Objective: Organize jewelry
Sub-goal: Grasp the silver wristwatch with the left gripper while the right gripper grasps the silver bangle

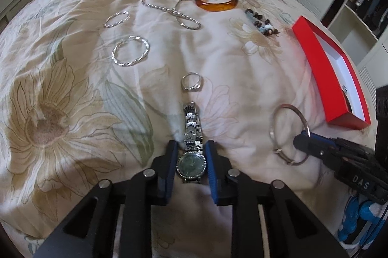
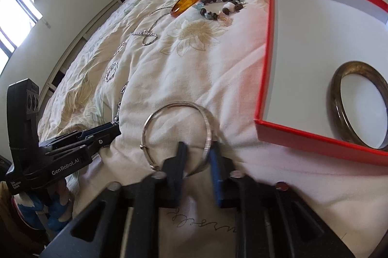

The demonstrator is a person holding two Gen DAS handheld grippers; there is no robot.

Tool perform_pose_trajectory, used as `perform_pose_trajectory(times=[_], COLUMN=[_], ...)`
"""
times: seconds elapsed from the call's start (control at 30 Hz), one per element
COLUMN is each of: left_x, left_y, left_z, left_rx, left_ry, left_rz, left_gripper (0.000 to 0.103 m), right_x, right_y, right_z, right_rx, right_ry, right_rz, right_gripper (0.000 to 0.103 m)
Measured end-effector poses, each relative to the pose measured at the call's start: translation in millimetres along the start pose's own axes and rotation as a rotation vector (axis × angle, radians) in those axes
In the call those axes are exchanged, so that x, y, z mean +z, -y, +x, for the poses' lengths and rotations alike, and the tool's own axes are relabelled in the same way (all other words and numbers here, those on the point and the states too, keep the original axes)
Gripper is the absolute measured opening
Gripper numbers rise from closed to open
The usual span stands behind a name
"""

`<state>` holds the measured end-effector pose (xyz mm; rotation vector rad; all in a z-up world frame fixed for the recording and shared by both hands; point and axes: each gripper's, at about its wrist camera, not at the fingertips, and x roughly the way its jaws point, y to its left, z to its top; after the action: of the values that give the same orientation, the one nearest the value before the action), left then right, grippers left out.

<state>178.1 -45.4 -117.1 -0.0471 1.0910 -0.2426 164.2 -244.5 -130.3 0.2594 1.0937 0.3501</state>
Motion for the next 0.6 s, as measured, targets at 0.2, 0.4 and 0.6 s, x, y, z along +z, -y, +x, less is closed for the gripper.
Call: perform_pose_trajectory(times=[0.2, 0.4, 0.6], left_x=[-5, -12, -18], left_y=[3, 0, -1], left_z=[-12, -25, -40], left_rx=[-0.039, -0.086, -0.114], left_ry=[0.002, 0.000, 0.011], left_rz=[0.054, 0.041, 0.009], left_gripper=[0.021, 0.021, 0.021], right_x=[1, 1, -1], right_y=[-12, -30, -48], right_z=[-7, -20, -37], right_rx=[-0.006, -0.019, -0.065], right_ry=[0.015, 0.029, 0.049], right_rz=[-0.032, -0.098, -0.177], right_gripper=[0.006, 0.005, 0.005])
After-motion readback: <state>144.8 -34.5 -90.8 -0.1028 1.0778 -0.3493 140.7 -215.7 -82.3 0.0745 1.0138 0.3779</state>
